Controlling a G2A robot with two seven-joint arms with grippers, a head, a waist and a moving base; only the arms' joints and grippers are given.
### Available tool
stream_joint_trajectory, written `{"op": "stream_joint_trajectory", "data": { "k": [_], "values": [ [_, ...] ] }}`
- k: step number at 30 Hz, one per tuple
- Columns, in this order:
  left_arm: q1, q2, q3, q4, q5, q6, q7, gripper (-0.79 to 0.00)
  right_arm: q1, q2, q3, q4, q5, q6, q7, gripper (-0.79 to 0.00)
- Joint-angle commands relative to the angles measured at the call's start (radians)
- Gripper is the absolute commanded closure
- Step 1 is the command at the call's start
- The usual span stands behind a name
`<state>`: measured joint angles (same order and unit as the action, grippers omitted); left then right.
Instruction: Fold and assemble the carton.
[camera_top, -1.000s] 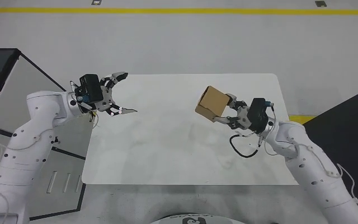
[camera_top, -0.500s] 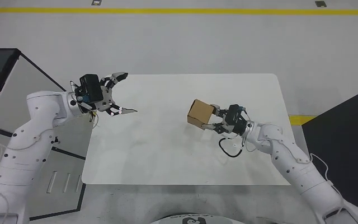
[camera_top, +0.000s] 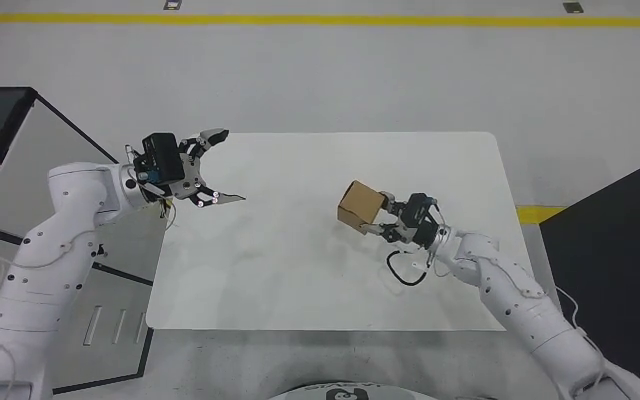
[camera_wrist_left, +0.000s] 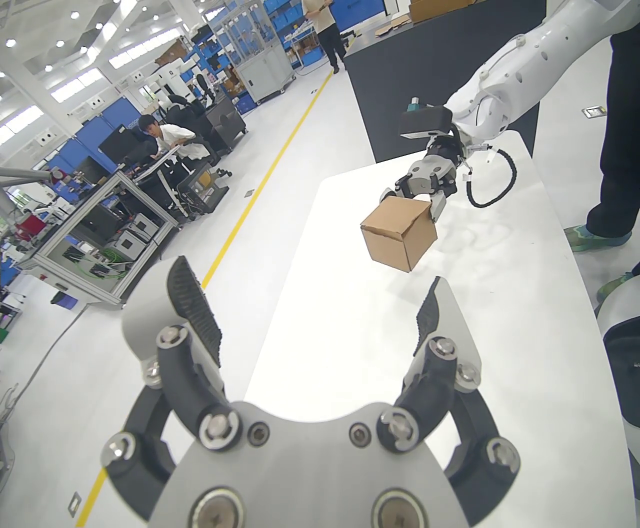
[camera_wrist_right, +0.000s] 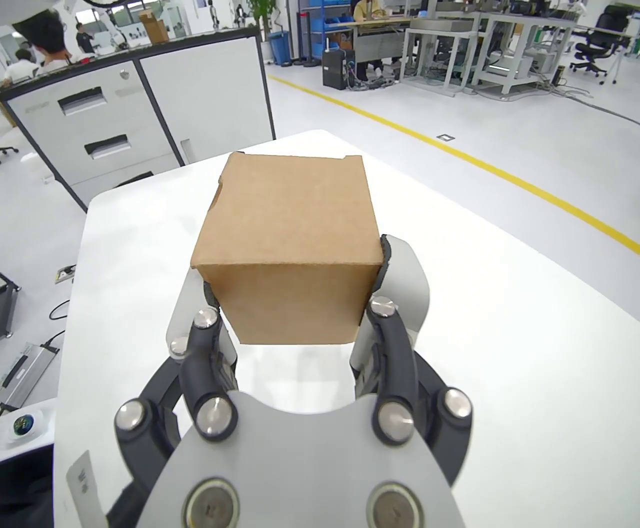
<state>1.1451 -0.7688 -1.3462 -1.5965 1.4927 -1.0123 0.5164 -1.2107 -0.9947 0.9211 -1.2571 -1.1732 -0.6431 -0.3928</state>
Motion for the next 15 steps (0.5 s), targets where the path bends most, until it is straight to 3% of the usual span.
{"op": "stream_joint_trajectory", "data": {
  "k": [1, 9, 15],
  "values": [
    [0.0, 0.0, 0.0, 0.0, 0.0, 0.0, 0.0, -0.785, 0.006, -0.008, -0.018, 0.037, -0.033, 0.016, -0.058, 0.0],
    [0.0, 0.0, 0.0, 0.0, 0.0, 0.0, 0.0, -0.785, 0.061, -0.053, -0.103, 0.17, -0.105, 0.041, -0.141, 0.0],
    [0.0, 0.0, 0.0, 0.0, 0.0, 0.0, 0.0, -0.785, 0.061, -0.053, -0.103, 0.17, -0.105, 0.041, -0.141, 0.0]
  ]
}}
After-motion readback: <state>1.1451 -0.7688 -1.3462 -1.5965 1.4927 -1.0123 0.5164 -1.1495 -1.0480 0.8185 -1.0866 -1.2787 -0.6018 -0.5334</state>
